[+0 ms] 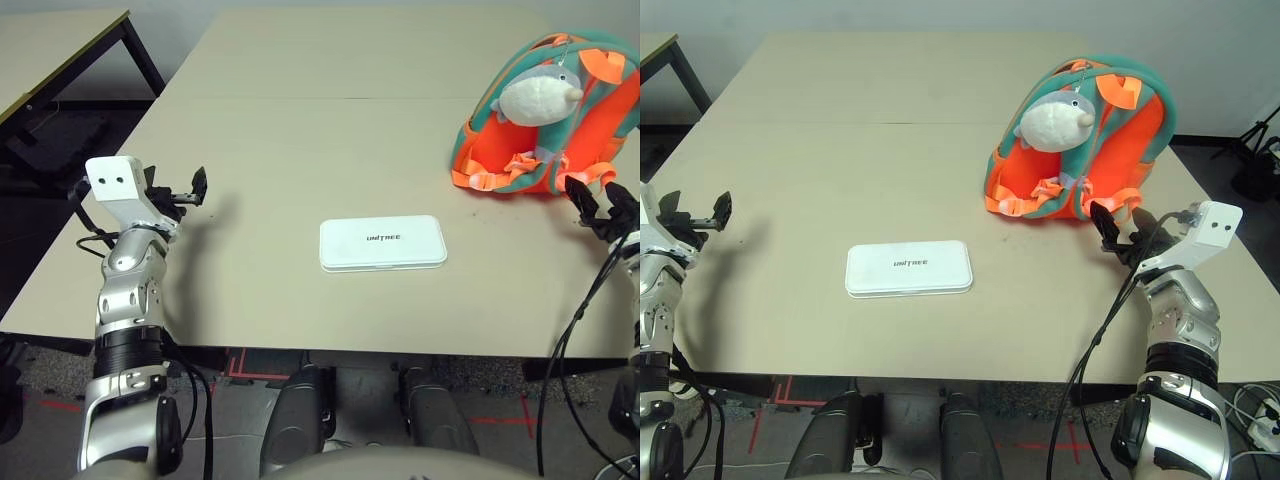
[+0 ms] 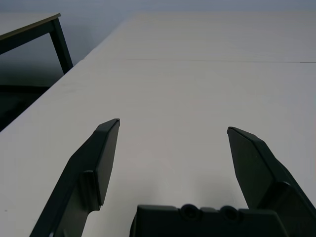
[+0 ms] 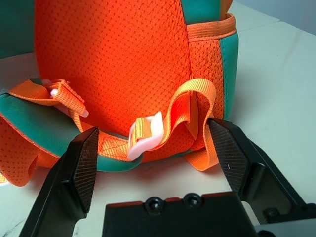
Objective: Put the pencil case into the backpack and zip it.
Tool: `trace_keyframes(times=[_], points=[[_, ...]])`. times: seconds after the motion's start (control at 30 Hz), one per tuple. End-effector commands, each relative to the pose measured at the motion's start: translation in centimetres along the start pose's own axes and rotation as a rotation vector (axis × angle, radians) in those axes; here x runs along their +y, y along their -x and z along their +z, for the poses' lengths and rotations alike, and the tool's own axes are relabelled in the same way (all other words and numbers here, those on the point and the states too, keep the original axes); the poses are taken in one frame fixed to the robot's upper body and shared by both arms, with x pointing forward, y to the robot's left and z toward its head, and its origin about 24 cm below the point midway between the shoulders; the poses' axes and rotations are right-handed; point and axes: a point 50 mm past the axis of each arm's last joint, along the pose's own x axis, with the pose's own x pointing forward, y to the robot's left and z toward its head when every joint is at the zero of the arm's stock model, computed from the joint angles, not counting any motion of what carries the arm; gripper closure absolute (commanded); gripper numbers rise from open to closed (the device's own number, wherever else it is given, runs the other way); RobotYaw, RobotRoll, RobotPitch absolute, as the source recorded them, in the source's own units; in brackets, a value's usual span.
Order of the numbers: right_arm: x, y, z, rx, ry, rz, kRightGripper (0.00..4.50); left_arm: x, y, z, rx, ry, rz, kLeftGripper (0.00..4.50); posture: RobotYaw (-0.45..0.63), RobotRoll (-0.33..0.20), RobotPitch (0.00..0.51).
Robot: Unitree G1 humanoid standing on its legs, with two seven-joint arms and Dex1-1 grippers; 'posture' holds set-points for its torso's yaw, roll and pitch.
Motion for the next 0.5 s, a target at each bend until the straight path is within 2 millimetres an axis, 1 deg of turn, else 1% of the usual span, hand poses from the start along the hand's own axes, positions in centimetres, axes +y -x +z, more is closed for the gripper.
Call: trace_keyframes(times=[0.03,0.13,0.2,0.23,0.33,0.4,0.43,0.5], points=[[-0.6,0.6,0.2,0.002,-0.002,-0.022,0.0,-0.6,0.0,-1.0,0.04,0.023,-0.007,0.02,-0.03,0.0,0.136],[-1.1,0.8,1.3,-0.008,0.019,-0.022,0.0,-1.9,-0.1,-1.1,0.043,0.055,-0.047,0.02,-0.05,0.0,0.142],[-1.0,0.5,2.4,-0.024,0.025,-0.012,0.0,-2.2,-0.5,-0.4,0.033,0.048,-0.088,0.02,-0.06,0.0,0.153],[-0.9,0.4,2.6,-0.025,0.018,-0.007,0.0,-2.1,-0.7,-0.1,0.029,0.05,-0.101,0.02,-0.07,0.0,0.156],[0.2,0.2,3.2,0.03,-0.031,0.06,0.0,-2.3,-2.2,2.6,-0.012,0.091,-0.184,0.02,-0.05,0.0,0.137],[1.1,0.5,3.9,0.108,-0.106,0.106,0.0,-2.5,-2.8,4.6,-0.02,0.165,-0.26,0.02,-0.02,0.0,0.115],[1.4,0.7,4.3,0.163,-0.148,0.131,0.0,-2.6,-3.1,5.6,-0.007,0.196,-0.308,0.02,-0.02,0.0,0.115],[2.7,1.6,4.8,0.304,-0.243,0.197,0.0,-2.4,-3.2,7.0,0.057,0.289,-0.409,0.02,-0.02,0.0,0.094]])
